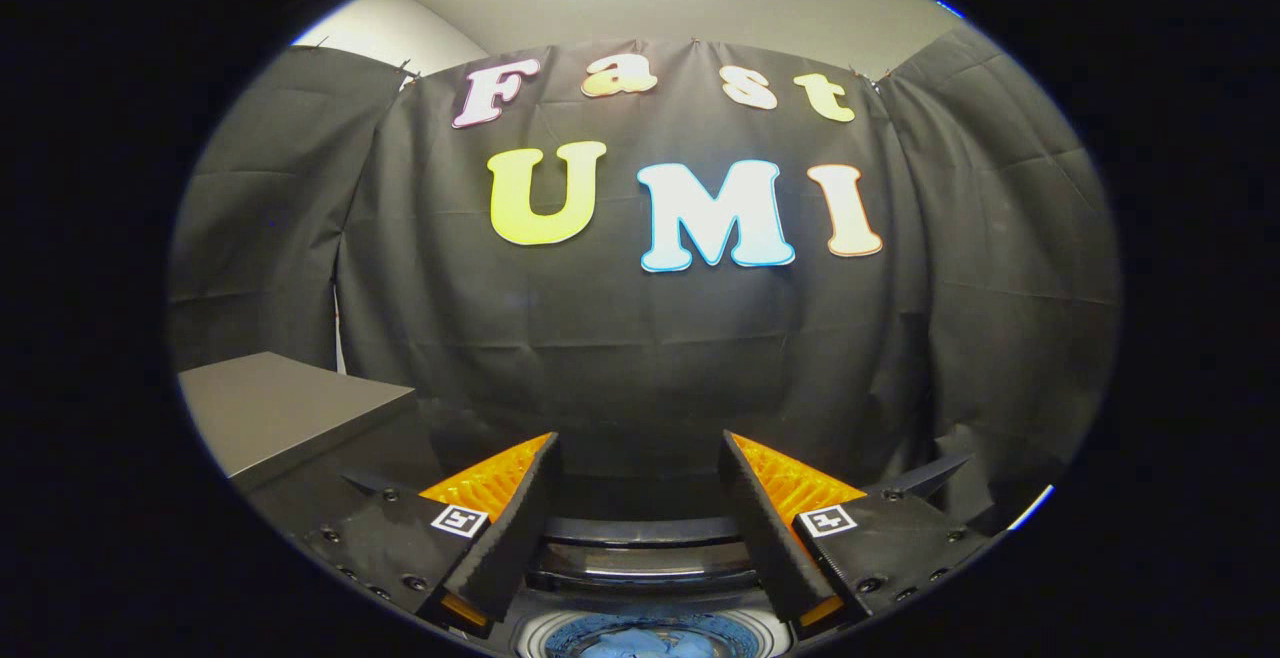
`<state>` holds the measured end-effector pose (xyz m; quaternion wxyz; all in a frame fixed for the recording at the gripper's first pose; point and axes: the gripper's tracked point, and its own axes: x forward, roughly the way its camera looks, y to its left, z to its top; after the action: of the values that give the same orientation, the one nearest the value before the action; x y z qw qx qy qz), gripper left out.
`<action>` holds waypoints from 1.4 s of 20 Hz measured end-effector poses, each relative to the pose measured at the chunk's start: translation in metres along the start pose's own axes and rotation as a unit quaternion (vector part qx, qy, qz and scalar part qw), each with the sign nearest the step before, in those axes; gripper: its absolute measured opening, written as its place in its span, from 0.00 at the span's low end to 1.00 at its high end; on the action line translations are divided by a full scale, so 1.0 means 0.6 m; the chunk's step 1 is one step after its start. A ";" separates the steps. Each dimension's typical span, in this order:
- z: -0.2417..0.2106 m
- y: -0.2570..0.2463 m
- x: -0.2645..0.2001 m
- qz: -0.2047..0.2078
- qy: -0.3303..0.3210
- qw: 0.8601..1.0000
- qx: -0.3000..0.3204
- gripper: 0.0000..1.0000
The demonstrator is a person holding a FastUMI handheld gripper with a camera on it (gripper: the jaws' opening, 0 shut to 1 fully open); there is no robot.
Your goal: Put the clothes into the washing machine and then close the washing machine lid.
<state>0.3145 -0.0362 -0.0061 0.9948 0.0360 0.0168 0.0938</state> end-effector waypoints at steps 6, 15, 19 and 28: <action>-0.018 0.000 -0.040 0.000 0.004 1.000 -0.001 0.97; -0.058 0.006 -0.096 0.019 0.013 1.000 -0.011 0.97; -0.098 0.000 -0.117 0.015 0.039 0.999 -0.034 0.97; -0.164 0.031 -0.152 0.034 0.065 0.997 -0.023 0.98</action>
<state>0.2176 -0.0283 -0.1001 0.9884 0.0075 0.0779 0.1304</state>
